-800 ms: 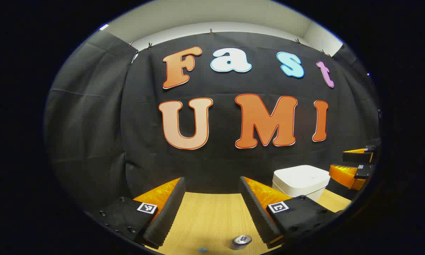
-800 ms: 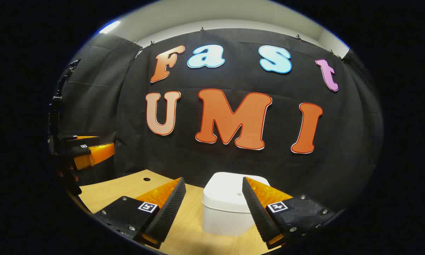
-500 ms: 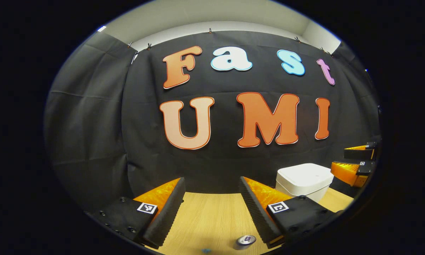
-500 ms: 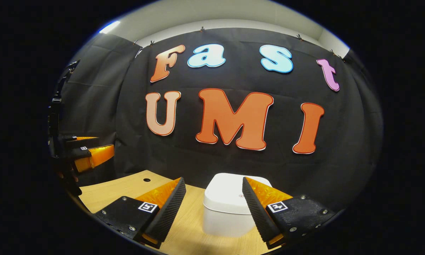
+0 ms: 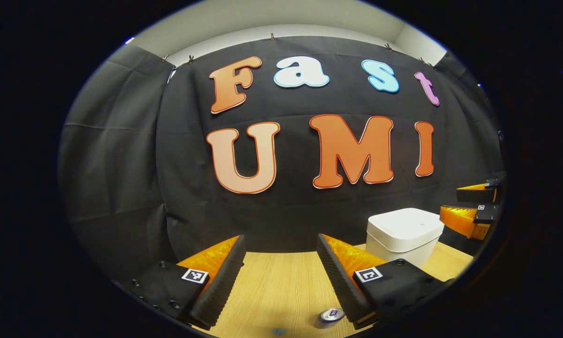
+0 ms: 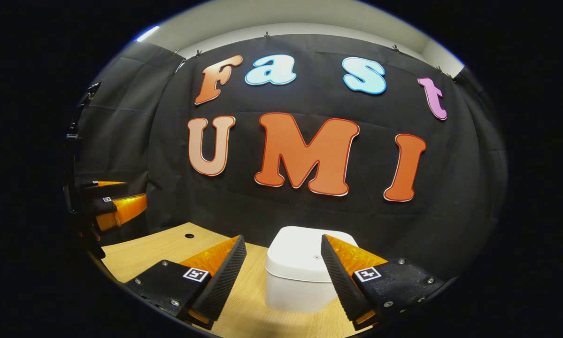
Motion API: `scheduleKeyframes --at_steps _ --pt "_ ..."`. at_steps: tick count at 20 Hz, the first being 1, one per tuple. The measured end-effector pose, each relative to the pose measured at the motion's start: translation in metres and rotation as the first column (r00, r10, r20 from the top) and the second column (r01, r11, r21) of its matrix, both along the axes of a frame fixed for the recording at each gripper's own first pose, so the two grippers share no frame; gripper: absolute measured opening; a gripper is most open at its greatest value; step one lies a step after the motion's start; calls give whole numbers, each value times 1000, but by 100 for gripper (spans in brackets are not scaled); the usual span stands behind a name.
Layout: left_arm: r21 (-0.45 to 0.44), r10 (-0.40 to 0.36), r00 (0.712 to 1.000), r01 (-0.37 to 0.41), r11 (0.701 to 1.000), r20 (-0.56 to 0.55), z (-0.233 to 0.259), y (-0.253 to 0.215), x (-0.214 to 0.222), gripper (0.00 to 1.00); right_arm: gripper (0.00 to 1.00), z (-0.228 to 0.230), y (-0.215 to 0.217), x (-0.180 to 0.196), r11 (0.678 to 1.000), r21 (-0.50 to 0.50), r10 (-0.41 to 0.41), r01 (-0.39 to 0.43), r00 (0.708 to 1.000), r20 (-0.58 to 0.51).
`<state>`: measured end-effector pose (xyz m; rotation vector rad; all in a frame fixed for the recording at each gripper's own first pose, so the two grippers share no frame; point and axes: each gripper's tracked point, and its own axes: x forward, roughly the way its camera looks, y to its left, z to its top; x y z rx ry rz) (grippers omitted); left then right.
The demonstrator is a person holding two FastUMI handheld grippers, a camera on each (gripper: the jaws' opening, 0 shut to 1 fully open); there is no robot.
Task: Press the lid of the desktop garbage bin to open it, pick up the crumpled paper on the desktop and throw it into the bin, then pick up the pop can on the desktop and drop it into the bin, and finally close the garbage bin lid.
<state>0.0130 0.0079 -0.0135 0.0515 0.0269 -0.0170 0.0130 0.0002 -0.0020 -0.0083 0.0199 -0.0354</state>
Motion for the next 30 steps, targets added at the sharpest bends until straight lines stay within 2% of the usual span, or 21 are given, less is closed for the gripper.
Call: scheduleKeyframes --at_steps 4,9,13,16,17,20,30 --pt "5 7 1000 -7 1000 2 -1 5 2 98 97 3 -6 8 1000 -1 -9 9 1000 -3" --pt "9 35 999 -35 999 2 -1 14 3 98 89 1 -16 21 1000 -2 -14 14 1000 -14" --pt "0 54 998 -54 999 -17 -6 18 3 98 69 -2 -25 31 1000 5 -20 20 999 -26" --pt "2 68 997 -68 998 -27 -9 19 2 98 36 -7 -35 37 999 6 -31 32 999 -41" --pt "4 73 997 -73 997 -30 -10 18 2 98 36 -9 -37 39 999 9 -36 36 998 -46" --pt "9 87 996 -87 996 -36 -11 19 1 98 20 -15 -44 44 999 20 -38 39 998 -59" --pt "36 151 987 -149 988 -60 -18 21 -5 98 17 -36 -55 69 1000 9 -8 9 995 -98"
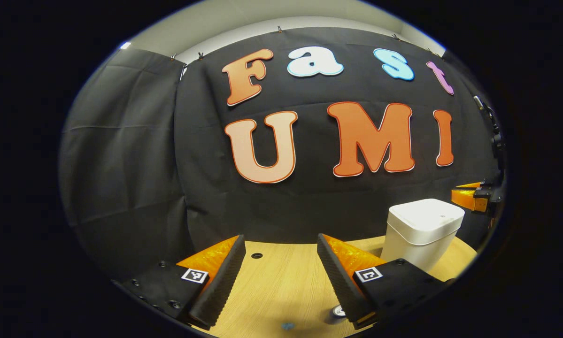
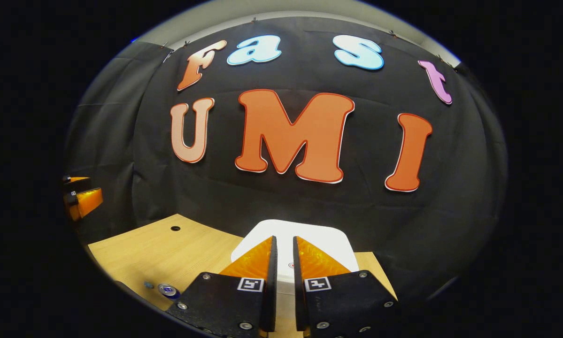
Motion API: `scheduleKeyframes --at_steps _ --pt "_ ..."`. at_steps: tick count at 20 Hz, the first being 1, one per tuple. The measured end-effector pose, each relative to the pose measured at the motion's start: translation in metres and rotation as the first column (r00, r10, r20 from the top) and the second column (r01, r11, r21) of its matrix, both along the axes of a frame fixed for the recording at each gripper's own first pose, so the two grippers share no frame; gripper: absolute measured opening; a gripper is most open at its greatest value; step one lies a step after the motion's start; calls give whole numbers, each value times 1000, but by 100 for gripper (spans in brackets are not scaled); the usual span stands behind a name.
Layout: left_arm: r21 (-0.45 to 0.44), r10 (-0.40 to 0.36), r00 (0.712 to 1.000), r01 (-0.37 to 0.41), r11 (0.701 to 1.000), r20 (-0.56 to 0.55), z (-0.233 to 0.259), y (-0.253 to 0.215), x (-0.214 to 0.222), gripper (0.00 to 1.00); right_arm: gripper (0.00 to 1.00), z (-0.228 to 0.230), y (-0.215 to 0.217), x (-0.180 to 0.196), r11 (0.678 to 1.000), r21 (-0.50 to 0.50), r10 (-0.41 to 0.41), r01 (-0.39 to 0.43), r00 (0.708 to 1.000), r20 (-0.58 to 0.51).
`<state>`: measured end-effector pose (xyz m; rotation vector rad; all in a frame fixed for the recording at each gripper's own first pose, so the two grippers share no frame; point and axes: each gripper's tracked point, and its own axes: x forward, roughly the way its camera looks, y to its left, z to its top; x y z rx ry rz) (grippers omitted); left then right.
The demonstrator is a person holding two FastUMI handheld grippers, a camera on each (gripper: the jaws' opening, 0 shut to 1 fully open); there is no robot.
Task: Press the lid of the desktop garbage bin to open it, pick up the crumpled paper on the desktop and throw it into the bin, then pick up the pop can on the desktop and drop it into the bin, and finally close the garbage bin lid.
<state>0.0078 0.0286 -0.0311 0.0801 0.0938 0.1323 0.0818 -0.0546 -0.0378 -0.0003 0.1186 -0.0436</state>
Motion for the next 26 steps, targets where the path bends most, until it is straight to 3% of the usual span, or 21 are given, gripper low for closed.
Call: scheduleKeyframes --at_steps 2,9,16,26 --pt "8 18 1000 -18 1000 -6 -2 1 -2 98 1 -7 -6 6 1000 17 -8 9 1000 -23" --pt "24 77 997 -76 997 -30 -7 5 -10 99 1 -19 -23 27 999 40 -10 12 999 -53" --pt "40 124 990 -122 992 -69 -16 6 -19 99 1 -44 -16 36 996 19 86 -84 989 -121" --pt "50 151 980 -146 988 -133 -36 -11 -37 99 1 -60 -15 42 992 -5 126 -129 978 -165"
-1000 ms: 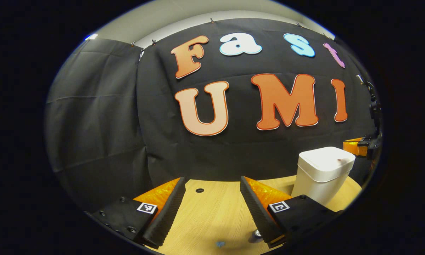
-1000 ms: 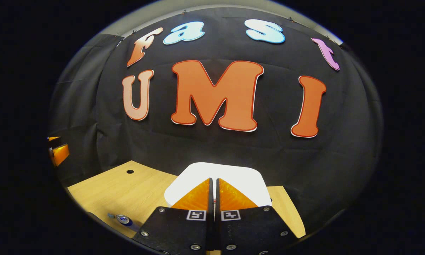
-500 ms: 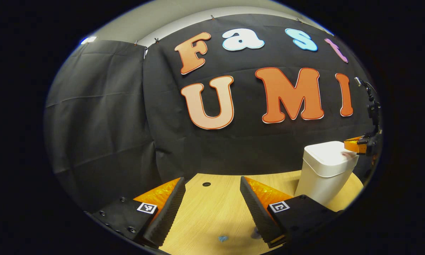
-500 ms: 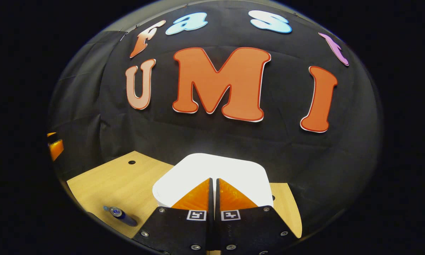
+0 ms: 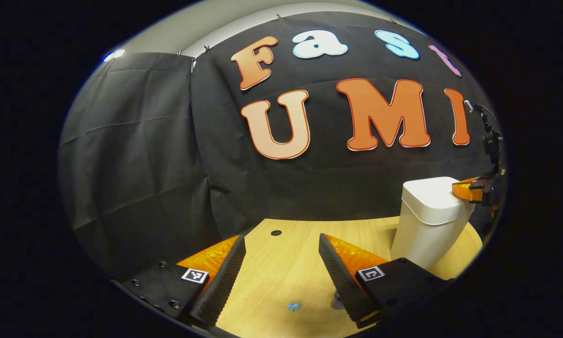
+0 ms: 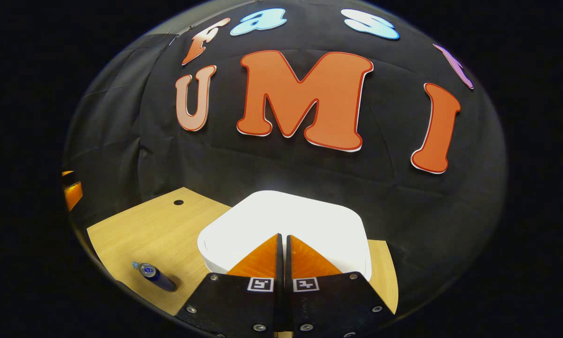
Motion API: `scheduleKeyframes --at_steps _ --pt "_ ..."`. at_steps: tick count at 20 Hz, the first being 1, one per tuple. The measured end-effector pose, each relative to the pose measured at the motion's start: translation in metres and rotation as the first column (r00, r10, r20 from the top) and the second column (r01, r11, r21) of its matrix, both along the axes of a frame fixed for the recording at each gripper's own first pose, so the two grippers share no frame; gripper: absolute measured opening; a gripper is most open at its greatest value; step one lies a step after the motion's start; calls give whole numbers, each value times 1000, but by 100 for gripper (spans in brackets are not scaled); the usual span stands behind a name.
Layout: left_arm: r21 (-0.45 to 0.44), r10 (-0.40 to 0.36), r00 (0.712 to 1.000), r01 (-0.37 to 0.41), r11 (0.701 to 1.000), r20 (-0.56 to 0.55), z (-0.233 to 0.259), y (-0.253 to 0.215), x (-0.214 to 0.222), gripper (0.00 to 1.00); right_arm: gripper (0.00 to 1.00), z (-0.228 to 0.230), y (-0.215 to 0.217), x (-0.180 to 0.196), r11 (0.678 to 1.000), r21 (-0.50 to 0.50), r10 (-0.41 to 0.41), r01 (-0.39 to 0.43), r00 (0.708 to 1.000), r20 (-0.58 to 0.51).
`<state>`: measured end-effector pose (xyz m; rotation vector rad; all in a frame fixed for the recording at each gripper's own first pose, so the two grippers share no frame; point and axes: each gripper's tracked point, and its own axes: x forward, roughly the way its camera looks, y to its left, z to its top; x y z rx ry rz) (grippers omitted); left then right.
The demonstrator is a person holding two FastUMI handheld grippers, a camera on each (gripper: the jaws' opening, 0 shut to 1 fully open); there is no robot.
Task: Press the lid of the desktop garbage bin to open it, pick up the crumpled paper on the desktop and throw it into the bin, then pick up the pop can on the desktop and drop it into the bin, and finally close the garbage bin lid.
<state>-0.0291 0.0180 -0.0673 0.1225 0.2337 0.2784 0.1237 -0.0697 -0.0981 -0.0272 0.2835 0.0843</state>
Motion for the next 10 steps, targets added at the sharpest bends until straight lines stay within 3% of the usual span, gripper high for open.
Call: scheduleKeyframes --at_steps 10 --pt "-21 -114 992 115 993 50 7 -10 19 100 1 1 2 -5 995 -58 -80 79 997 -7"
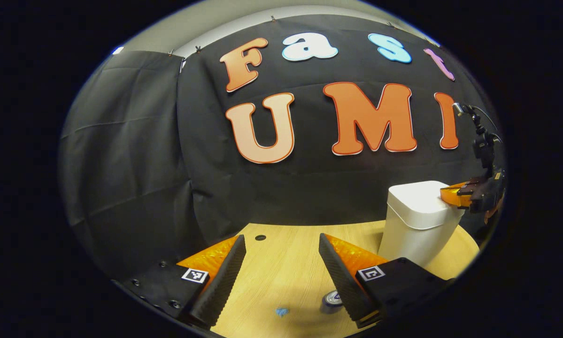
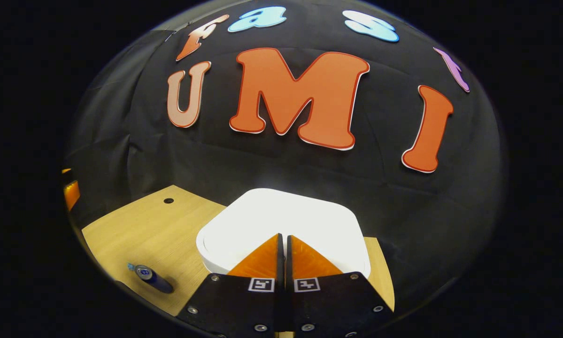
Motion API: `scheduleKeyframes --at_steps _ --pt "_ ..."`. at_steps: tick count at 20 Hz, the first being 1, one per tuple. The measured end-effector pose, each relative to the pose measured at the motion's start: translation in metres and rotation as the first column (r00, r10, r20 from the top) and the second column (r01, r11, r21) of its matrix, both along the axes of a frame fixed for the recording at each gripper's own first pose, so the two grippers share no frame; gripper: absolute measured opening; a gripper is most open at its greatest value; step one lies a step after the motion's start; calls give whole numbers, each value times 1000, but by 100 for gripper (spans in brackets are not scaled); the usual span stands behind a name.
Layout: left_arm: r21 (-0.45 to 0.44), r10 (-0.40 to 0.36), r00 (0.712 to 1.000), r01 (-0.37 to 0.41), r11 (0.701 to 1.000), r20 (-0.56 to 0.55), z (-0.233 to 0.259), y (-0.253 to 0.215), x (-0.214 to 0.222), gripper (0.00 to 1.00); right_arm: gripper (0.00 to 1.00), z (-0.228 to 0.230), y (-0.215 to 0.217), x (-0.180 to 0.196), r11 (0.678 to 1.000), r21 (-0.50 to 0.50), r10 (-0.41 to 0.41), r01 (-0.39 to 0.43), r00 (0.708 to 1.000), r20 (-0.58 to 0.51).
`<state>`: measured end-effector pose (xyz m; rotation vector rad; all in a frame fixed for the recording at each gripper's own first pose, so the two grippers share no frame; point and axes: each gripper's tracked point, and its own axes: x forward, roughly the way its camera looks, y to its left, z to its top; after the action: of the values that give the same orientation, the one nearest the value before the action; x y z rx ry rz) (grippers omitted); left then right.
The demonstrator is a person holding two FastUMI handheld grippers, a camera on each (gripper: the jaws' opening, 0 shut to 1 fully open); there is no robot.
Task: Press the lid of the desktop garbage bin to open it, pick up the crumpled paper on the desktop and throw it into the bin, then pick up the pop can on the desktop and drop it into the bin, and finally close the garbage bin lid.
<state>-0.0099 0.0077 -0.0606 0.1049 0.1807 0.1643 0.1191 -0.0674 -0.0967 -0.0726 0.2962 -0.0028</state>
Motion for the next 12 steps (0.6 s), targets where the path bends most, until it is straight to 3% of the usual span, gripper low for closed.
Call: scheduleKeyframes --at_steps 4,12 --pt "-4 -48 999 48 999 20 1 21 16 100 1 6 -1 -13 989 -134 -67 65 998 -7" --pt "-41 -125 991 127 991 42 -3 55 40 97 1 34 40 -35 988 -104 -109 112 993 36"
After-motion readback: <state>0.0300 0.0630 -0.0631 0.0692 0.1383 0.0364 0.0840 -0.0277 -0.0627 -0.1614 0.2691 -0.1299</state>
